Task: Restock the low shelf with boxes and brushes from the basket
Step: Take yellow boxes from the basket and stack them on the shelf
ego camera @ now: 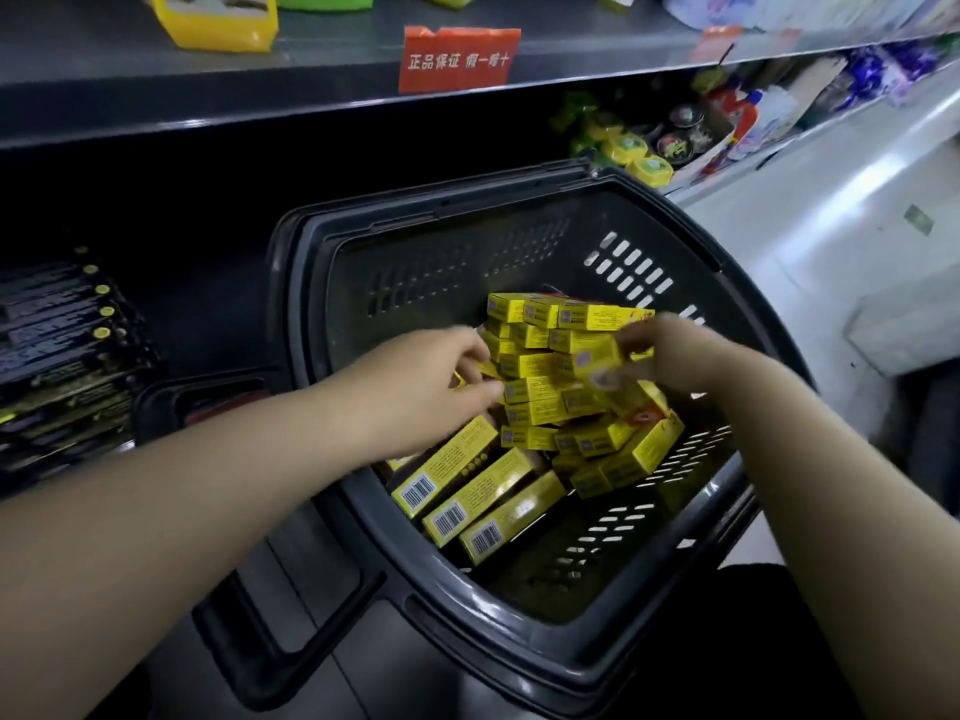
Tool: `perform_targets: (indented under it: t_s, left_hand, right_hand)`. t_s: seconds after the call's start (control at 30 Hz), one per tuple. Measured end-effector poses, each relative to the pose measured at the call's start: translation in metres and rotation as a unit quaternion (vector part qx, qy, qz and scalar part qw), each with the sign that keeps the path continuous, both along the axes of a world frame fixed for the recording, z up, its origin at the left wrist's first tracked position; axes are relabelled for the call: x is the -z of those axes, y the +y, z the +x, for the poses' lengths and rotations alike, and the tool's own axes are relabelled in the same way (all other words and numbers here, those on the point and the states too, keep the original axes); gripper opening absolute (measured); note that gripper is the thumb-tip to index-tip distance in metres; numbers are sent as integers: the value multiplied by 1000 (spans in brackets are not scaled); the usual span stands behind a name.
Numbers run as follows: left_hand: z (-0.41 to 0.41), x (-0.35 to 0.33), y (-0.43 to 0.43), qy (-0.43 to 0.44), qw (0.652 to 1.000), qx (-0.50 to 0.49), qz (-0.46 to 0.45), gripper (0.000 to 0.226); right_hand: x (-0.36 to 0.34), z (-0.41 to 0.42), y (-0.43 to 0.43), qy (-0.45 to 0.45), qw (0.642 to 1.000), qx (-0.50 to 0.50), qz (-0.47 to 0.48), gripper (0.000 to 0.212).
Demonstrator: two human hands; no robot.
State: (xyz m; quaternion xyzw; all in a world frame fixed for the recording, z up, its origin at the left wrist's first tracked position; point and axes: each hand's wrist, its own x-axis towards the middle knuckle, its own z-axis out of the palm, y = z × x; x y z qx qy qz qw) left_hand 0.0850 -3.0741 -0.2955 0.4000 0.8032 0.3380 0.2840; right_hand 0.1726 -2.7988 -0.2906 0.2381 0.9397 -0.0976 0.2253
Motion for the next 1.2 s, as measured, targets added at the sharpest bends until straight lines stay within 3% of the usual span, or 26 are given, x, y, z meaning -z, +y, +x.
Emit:
perform_targets:
  t_s: [0.07, 0.1, 0.17, 0.23, 0.3, 0.37, 0.47, 0.53, 0.63, 0.77, 0.87, 1.03, 1.13, 1.2]
  left_hand:
    - [-3, -4, 4, -193, 971, -133, 44, 39]
    - [-5, -6, 5, -324, 925, -190, 62, 44]
    - [-9, -9, 4, -512, 818, -248, 84, 51]
    - [-11, -10, 2, -578, 767, -255, 111, 46]
    - [-11, -8, 3, -581, 748, -284, 148, 34]
    - [-11, -8, 4, -568, 739, -322, 170, 25]
    - [-13, -7, 6, -555, 736, -336, 193, 18]
    - [-14, -7, 7, -546, 740, -336, 203, 23]
    - [-12, -4, 9, -539, 748, -329, 204, 27]
    - [-12, 1, 8, -535, 754, -331, 189, 27]
    - [-13, 1, 6, -593, 731, -287, 178, 34]
    - [-9, -8, 10, -568, 767, -263, 139, 47]
    - [-2, -7, 5, -621, 730, -233, 167, 38]
    - [-3, -2, -7, -601, 737, -221, 216, 34]
  right_hand:
    - [-33, -7, -31, 122, 981, -43, -146, 42]
    - [-45, -9, -49, 176, 958, -84, -212, 39]
    - [-56, -13, -85, 248, 924, -184, -227, 45]
    - [-53, -16, -112, 279, 902, -269, -189, 49]
    - [-47, -17, -122, 287, 896, -297, -162, 53]
    - [-40, -18, -112, 286, 909, -261, -156, 60]
    - [-22, -25, -75, 261, 953, -120, -92, 56]
    - [-3, -32, -42, 197, 980, -6, -34, 60]
    - [27, -35, -5, 100, 985, 139, -28, 76]
    - [62, -34, 18, 29, 992, 121, 21, 80]
    - [72, -37, 24, 71, 988, 66, 117, 60]
    - [54, -37, 15, 104, 971, -10, 216, 42]
    - [16, -38, -6, 256, 954, -17, 156, 40]
    - [-12, -37, -28, 351, 935, 31, 38, 36]
